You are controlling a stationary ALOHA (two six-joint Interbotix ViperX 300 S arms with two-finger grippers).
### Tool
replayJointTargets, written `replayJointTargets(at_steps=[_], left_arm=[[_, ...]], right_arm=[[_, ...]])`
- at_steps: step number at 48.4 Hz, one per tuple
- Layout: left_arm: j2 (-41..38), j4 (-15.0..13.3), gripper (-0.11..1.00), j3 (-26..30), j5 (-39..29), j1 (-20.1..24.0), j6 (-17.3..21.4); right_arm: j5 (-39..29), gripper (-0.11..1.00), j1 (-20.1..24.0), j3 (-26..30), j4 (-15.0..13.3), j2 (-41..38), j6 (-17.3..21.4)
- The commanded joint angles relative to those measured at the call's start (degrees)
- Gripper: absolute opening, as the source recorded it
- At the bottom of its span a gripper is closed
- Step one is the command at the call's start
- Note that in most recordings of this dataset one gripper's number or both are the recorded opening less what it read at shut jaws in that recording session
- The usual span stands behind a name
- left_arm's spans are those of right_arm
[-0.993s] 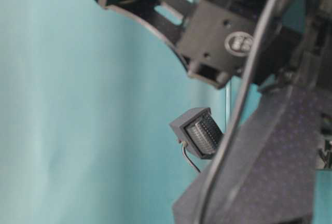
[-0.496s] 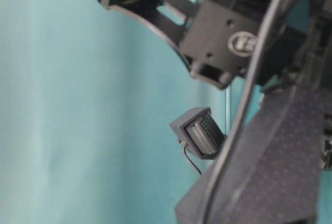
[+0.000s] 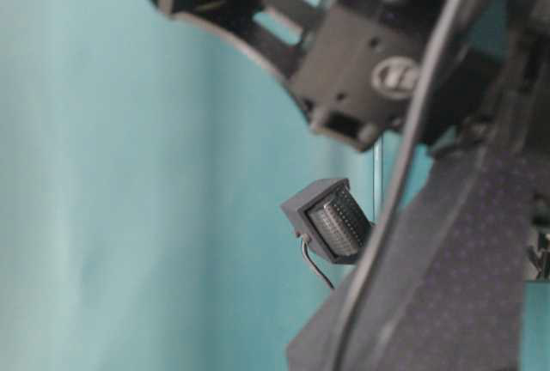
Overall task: Move the wooden board into place and insert the rod into its hole.
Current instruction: 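Close the right gripper on the wooden dowel and lift it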
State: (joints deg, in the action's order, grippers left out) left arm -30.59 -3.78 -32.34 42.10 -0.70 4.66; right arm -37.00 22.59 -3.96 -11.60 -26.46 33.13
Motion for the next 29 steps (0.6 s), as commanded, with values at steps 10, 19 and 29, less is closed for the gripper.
replayJointTargets(at_steps=[10,19,29], left_arm=[[0.9,0.0,0.82,-0.1,-0.2,0.3,0.6],[1.0,0.0,0.82,-0.1,-0.3,0.3,0.6],[1.0,0.0,0.82,-0.2,-0.3,0.3,0.6]], right_arm=[[-0.3,0.26,-1.0,1.6,0.4,0.4,0.1],[-0.4,0.26,-1.0,1.7,1.9,-0.1,0.1],[-1.3,0.26,-0.9,1.8,2.4,-0.1,0.0]])
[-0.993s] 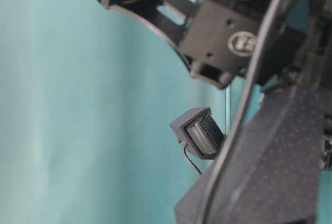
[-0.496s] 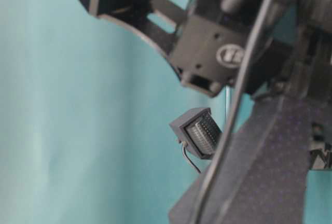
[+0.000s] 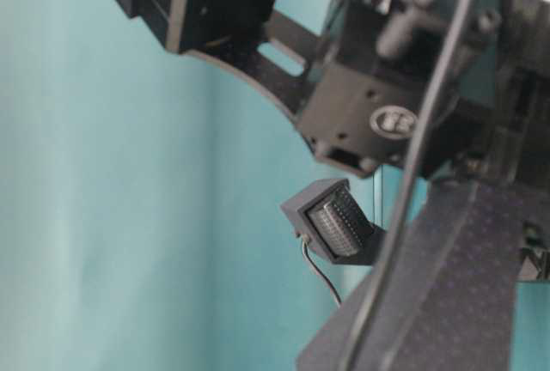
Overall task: Move the wooden board into place and insert the rod into its hole.
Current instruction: 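Close the right gripper on the wooden dowel and lift it, then carry the dowel with the right gripper over the board's hole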
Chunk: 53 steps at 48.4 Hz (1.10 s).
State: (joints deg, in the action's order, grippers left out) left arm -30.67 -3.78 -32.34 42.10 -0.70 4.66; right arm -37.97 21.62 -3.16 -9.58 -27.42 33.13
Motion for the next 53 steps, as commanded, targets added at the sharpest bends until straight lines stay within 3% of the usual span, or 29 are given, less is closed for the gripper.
replayJointTargets(at_steps=[1,8,14,26,32,40,53], left_arm=[[1.1,0.0,0.82,-0.2,-0.3,0.3,0.6],[1.1,0.0,0.82,-0.2,-0.4,0.3,0.6],[1.1,0.0,0.82,-0.2,-0.4,0.3,0.6],[1.1,0.0,0.82,-0.2,-0.5,0.3,0.6],[1.1,0.1,0.82,-0.3,-0.5,0.3,0.5],[1.1,0.1,0.82,-0.3,-0.6,0.3,0.5],[1.4,0.0,0.82,-0.3,-0.7,0.3,0.5]], right_arm=[[-0.5,0.26,0.0,0.9,0.4,0.9,0.1],[-1.0,0.23,0.0,1.2,1.3,0.9,0.1],[-1.9,0.09,0.0,3.0,1.3,0.9,0.1],[-8.9,0.09,0.0,6.9,1.0,3.3,0.0],[-9.6,0.09,-0.4,6.7,-0.5,7.8,0.0],[-7.4,0.09,-0.8,4.1,-3.3,14.4,0.6],[3.6,0.09,-2.7,-4.3,-3.6,23.7,1.5]])
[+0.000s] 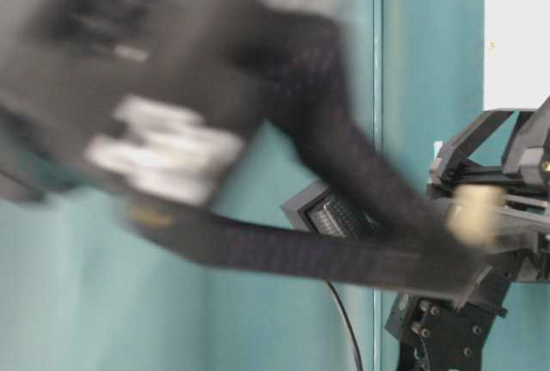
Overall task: Move the wooden board into place and insert the rod into its hole.
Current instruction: 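Carry the dowel with the right gripper over the board's hole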
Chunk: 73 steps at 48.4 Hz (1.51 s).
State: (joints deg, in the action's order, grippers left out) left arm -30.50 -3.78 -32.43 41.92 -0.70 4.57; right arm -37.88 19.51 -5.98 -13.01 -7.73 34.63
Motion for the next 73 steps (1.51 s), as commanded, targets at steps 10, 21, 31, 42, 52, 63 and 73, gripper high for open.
replayJointTargets(at_steps=[10,21,31,42,52,63,73], left_arm=[[1.5,0.1,0.82,-0.2,-0.7,0.2,0.6],[1.6,0.0,0.82,-0.2,-1.1,0.1,0.6],[1.7,0.0,0.81,-0.1,-2.2,-0.2,0.4],[2.3,0.1,0.81,0.2,-3.9,-0.3,0.4],[3.0,-0.1,0.78,0.4,-6.2,-0.2,0.2],[3.3,-0.4,0.71,0.7,-6.6,-0.2,-0.1],[3.5,-0.4,0.53,2.7,-6.0,-0.2,-2.5]], right_arm=[[19.0,0.09,-3.2,-11.0,-0.2,11.1,0.1],[30.0,0.09,-6.2,-21.3,-0.2,17.8,0.1],[34.7,0.09,-9.6,-29.2,-0.2,22.9,0.1],[46.6,0.09,-15.4,-38.6,-0.4,26.5,-1.2],[59.3,0.09,-19.7,-45.2,-0.4,27.3,-3.3],[65.0,0.09,-23.1,-48.7,-0.4,27.2,-7.6],[70.4,0.09,-24.9,-51.9,0.0,26.4,-9.1]])
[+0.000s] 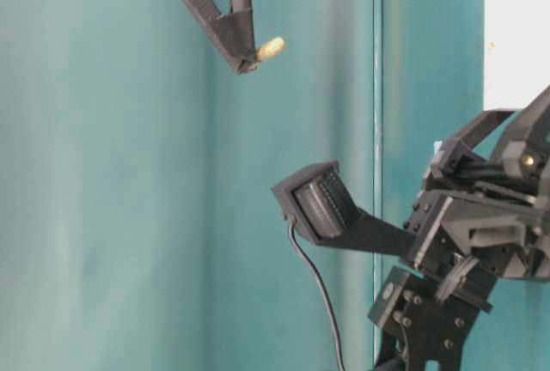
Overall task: Move the wooden board into place and insert the rod into its hole.
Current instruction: 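Carry the dowel with the right gripper over the board's hole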
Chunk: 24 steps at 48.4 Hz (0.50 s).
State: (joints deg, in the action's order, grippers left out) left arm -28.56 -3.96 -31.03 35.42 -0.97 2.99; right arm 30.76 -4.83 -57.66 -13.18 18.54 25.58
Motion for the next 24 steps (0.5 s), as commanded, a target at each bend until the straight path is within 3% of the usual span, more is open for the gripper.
replayJointTargets(at_steps=[1,24], left_arm=[[1.6,-0.2,0.51,1.7,0.8,0.0,-1.1],[2.0,-0.2,0.46,2.5,0.3,-0.1,-1.2]], right_arm=[[2.0,0.09,-0.6,-0.4,0.3,0.0,-0.1],[4.3,0.09,-0.7,-2.5,0.4,-0.1,-0.2]])
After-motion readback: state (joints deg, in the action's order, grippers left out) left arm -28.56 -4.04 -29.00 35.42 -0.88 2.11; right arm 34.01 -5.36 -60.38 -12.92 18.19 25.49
